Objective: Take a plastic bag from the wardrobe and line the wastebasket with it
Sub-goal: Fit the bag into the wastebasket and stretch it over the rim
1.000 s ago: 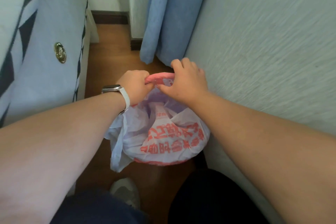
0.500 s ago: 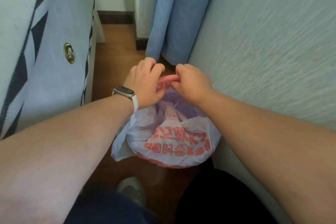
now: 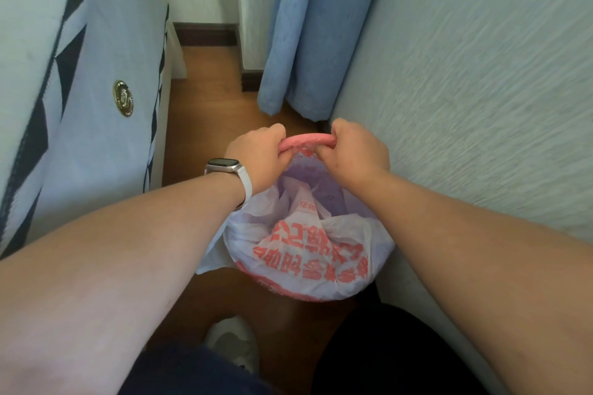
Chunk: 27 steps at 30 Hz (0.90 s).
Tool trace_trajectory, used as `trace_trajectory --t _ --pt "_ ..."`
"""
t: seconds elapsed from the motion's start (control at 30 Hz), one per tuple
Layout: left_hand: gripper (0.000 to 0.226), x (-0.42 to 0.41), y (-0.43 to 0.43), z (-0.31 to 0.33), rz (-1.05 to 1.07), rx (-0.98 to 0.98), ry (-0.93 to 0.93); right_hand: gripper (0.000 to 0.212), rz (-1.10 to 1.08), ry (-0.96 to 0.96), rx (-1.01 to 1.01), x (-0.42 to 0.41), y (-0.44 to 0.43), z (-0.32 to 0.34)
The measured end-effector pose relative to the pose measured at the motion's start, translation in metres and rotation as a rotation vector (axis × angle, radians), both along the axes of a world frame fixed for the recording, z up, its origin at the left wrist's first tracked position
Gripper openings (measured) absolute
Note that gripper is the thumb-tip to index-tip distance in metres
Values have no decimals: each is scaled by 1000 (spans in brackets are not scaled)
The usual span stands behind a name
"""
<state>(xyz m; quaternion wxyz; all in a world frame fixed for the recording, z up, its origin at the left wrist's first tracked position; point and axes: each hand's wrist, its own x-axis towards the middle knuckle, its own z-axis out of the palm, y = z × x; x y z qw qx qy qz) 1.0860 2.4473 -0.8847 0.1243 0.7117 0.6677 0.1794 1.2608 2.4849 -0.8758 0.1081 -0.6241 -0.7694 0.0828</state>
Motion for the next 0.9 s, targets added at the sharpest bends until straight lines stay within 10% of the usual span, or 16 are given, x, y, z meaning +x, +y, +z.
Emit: trace_trajectory --t 0.27,0.4,0.73,0.9 --pt "31 -13 3 4 56 -170 -91 34 301 -118 166 -25 -2 14" --pt "14 -12 4 7 15 -196 -79 25 516 -64 -69 -49 4 31" --pt "48 -10 1 -2 -28 244 128 14 246 -43 -78 -30 6 12" --pt "27 3 1 6 -129 405 178 16 -38 6 -137 -11 11 9"
